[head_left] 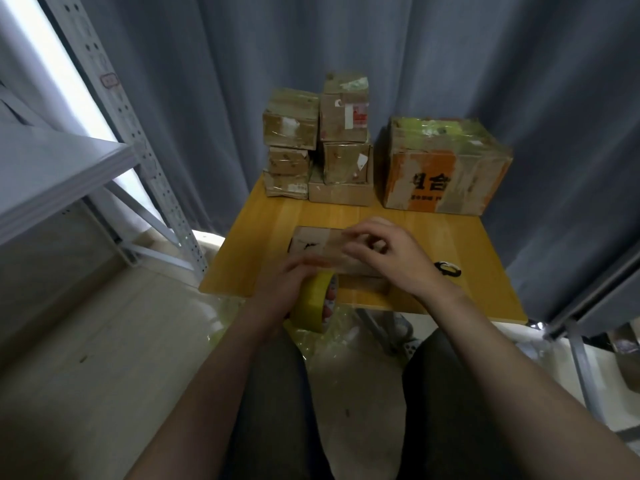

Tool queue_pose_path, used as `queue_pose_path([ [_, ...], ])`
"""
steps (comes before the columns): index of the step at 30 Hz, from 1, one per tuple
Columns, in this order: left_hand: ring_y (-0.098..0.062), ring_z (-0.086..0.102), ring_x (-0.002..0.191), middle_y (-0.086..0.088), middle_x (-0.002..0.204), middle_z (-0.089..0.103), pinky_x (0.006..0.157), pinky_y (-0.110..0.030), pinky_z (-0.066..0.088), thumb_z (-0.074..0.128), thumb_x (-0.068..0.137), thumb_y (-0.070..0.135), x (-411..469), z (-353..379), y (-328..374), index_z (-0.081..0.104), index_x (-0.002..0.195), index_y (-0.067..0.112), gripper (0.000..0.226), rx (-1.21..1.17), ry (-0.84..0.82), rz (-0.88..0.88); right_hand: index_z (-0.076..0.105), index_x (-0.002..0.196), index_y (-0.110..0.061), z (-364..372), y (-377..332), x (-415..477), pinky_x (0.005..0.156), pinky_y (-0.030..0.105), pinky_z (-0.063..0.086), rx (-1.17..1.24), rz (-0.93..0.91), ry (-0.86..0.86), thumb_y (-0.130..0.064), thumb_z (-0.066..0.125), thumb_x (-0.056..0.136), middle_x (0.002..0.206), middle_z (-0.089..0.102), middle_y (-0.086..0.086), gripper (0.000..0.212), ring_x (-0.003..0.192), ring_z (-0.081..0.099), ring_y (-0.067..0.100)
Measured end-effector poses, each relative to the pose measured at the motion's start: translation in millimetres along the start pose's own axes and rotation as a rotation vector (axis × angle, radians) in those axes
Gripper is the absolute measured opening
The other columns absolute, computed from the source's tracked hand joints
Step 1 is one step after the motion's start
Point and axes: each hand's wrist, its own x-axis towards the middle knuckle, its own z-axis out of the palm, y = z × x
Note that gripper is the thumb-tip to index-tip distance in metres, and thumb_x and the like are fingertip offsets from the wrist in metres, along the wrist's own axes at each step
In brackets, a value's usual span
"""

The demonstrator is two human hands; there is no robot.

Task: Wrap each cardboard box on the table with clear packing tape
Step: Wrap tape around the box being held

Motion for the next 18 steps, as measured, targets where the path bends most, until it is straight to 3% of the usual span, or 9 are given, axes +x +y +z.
queue_pose_path([
  [2, 0.005, 0.064, 0.050, 0.010, 0.064, 0.070, 0.044, -0.011, 0.048, 0.045, 0.105, 0.006, -3, 5, 0, 0.065, 0.114, 0.010, 0.023, -0.008, -0.024, 0.047, 0.073, 0.121, -0.032, 4, -22, 10, 0.089, 0.027, 0.053, -0.032, 0.049, -0.123, -0.062, 0.065, 0.086, 0.113, 0.067, -0.017, 0.047, 0.105, 0.062, 0.002],
  [5, 0.011, 0.061, 0.049, 0.013, 0.058, 0.067, 0.042, -0.007, 0.042, 0.046, 0.106, 0.010, -1, 6, 1, 0.063, 0.121, 0.008, 0.022, 0.005, 0.021, 0.153, 0.080, 0.107, -0.036, 12, -37, 18, 0.074, 0.026, 0.053, -0.075, 0.127, -0.267, -0.052, 0.068, 0.093, 0.091, 0.076, -0.012, 0.025, 0.085, 0.068, 0.005],
  [8, 0.009, 0.063, 0.057, 0.005, 0.076, 0.065, 0.047, -0.008, 0.045, 0.044, 0.109, 0.014, 0, 7, 2, 0.063, 0.120, 0.007, 0.023, 0.082, 0.118, 0.223, 0.082, 0.093, -0.031, 21, -40, 23, 0.073, 0.037, 0.056, -0.012, 0.167, -0.198, -0.042, 0.069, 0.097, 0.080, 0.076, -0.002, 0.018, 0.078, 0.070, 0.015],
  [11, -0.003, 0.067, 0.056, -0.010, 0.084, 0.068, 0.049, -0.015, 0.050, 0.041, 0.110, 0.017, 1, 6, -1, 0.058, 0.118, 0.017, 0.018, 0.086, 0.107, 0.229, 0.083, 0.091, -0.023, 28, -39, 28, 0.073, 0.034, 0.060, 0.039, 0.224, -0.115, -0.037, 0.073, 0.095, 0.080, 0.077, -0.003, 0.017, 0.076, 0.072, 0.010],
  [13, 0.002, 0.070, 0.068, -0.003, 0.106, 0.067, 0.057, -0.013, 0.051, 0.048, 0.108, 0.017, 2, 5, -3, 0.049, 0.125, 0.033, 0.023, 0.087, 0.071, 0.206, 0.083, 0.090, -0.024, 32, -39, 32, 0.069, 0.026, 0.058, -0.002, 0.227, -0.115, -0.034, 0.074, 0.094, 0.080, 0.077, -0.006, 0.014, 0.075, 0.071, 0.005],
  [15, 0.008, 0.066, 0.098, 0.020, 0.118, 0.063, 0.071, -0.004, 0.044, 0.058, 0.103, 0.020, 3, 1, -7, 0.037, 0.139, 0.037, 0.045, 0.167, 0.067, 0.204, 0.083, 0.090, -0.025, 33, -38, 37, 0.068, 0.026, 0.057, -0.037, 0.228, -0.129, -0.031, 0.075, 0.094, 0.079, 0.077, -0.007, 0.011, 0.073, 0.071, 0.006],
  [16, 0.009, 0.066, 0.097, 0.024, 0.104, 0.069, 0.068, 0.000, 0.041, 0.059, 0.103, 0.020, 4, -1, -8, 0.039, 0.137, 0.036, 0.043, 0.156, 0.053, 0.198, 0.083, 0.090, -0.024, 35, -36, 40, 0.069, 0.029, 0.059, -0.041, 0.235, -0.135, -0.030, 0.075, 0.094, 0.079, 0.078, -0.006, 0.011, 0.073, 0.072, 0.008],
  [18, 0.008, 0.068, 0.065, 0.014, 0.071, 0.070, 0.055, -0.003, 0.044, 0.058, 0.103, 0.015, 5, -5, -8, 0.044, 0.126, 0.032, 0.032, 0.132, -0.003, 0.140, 0.084, 0.090, -0.023, 37, -34, 48, 0.071, 0.034, 0.062, -0.053, 0.257, -0.144, -0.028, 0.075, 0.095, 0.079, 0.078, -0.004, 0.011, 0.073, 0.073, 0.013],
])
